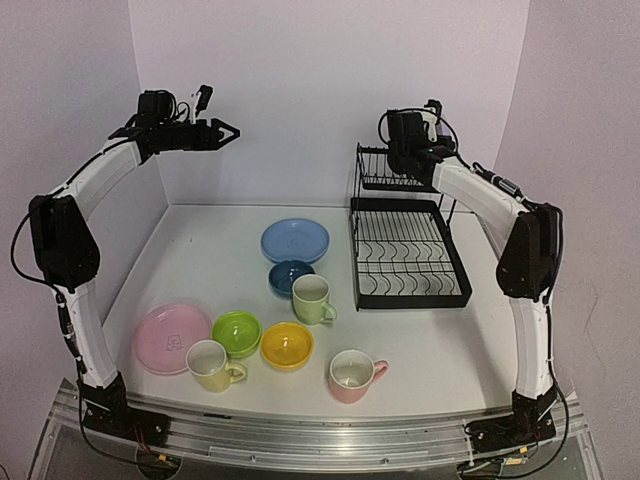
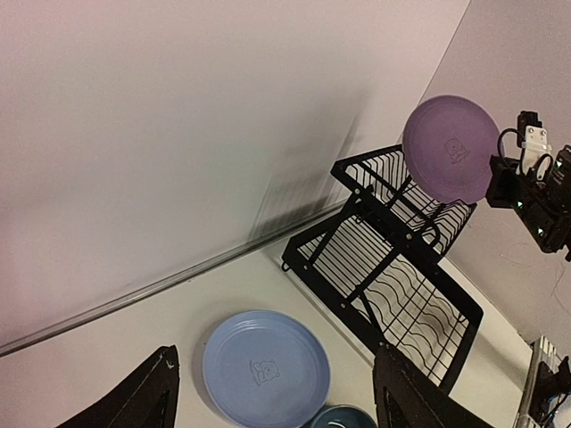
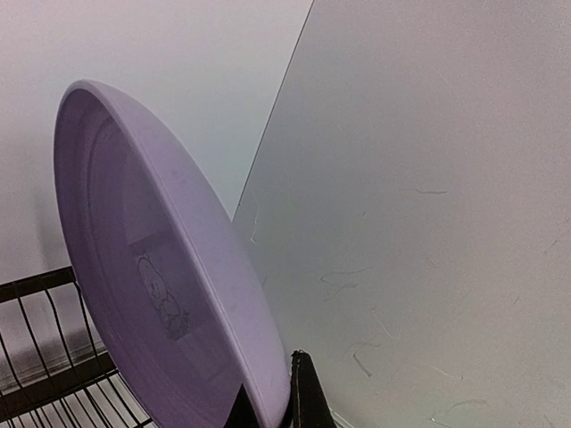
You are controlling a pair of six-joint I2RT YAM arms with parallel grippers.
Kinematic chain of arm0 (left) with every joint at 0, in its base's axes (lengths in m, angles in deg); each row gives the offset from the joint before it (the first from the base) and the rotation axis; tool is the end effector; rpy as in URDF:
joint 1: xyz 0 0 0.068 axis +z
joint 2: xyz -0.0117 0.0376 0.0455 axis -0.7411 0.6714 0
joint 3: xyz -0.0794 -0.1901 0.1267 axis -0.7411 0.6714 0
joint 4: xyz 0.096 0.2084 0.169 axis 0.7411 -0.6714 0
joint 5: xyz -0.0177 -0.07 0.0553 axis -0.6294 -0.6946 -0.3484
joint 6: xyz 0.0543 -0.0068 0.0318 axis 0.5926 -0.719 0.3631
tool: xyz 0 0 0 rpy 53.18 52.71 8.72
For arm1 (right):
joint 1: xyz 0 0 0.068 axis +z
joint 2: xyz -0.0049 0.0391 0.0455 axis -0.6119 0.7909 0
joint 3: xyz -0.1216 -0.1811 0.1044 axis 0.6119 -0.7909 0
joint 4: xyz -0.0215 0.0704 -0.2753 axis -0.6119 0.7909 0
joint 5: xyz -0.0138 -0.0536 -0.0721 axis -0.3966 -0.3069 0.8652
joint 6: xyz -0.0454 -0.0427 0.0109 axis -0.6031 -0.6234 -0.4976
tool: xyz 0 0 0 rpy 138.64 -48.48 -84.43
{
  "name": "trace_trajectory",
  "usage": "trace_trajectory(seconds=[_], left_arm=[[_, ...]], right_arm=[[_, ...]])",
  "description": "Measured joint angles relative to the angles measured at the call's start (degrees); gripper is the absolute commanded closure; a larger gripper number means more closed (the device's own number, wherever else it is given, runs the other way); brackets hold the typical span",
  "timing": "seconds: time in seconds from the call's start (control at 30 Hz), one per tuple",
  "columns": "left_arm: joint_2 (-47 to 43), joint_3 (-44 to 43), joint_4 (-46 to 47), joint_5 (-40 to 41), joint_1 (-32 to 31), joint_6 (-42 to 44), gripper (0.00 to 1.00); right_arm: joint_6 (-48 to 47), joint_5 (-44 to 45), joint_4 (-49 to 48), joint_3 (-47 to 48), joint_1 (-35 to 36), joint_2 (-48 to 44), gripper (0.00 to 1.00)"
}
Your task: Load the mixed dishes into the dish rack
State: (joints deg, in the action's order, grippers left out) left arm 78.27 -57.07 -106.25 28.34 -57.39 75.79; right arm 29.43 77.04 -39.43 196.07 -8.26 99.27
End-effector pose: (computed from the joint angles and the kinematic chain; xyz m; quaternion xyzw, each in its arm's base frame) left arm 0.4651 -0.1093 0.3749 0.2291 0.7495 -0.3355 0.5227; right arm 0.4621 0.2056 0.3407 0.2226 0.6801 -0.4178 0.5598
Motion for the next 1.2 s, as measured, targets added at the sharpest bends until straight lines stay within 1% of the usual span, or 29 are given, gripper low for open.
trace_trajectory(seconds=[0.37, 0.57, 0.77, 0.87, 0.9, 1.03, 1.2], left_arm=[[0.0, 0.0, 0.0, 0.0, 0.4, 0.0, 0.26], [0.0, 0.0, 0.0, 0.0, 0.4, 0.0, 0.26], [-0.2, 0.8, 0.0, 0.0, 0.4, 0.0, 0.26], [-0.3, 0.8, 0.0, 0.0, 0.4, 0.0, 0.26], [-0.3, 0.8, 0.0, 0.0, 0.4, 0.0, 0.26], [-0.4, 0.8, 0.0, 0.0, 0.4, 0.0, 0.26], [-0.6, 0.9, 0.0, 0.0, 0.5, 0.0, 0.26]], right_arm=[[-3.6, 0.0, -2.8, -0.7, -0.2, 0.7, 1.0], [-3.9, 0.8, -6.7, -3.4, -0.2, 0.4, 1.0], [-4.4, 0.9, -7.4, -3.6, -0.2, 0.4, 1.0], [-5.1, 0.8, -7.3, -3.1, -0.1, 0.5, 0.88], [-5.4, 0.8, -7.2, -2.9, 0.0, 0.6, 0.85], [-7.1, 0.9, -5.0, -2.6, 0.2, 0.8, 0.82], [-7.7, 0.8, -3.8, -2.6, 0.2, 1.3, 0.82]])
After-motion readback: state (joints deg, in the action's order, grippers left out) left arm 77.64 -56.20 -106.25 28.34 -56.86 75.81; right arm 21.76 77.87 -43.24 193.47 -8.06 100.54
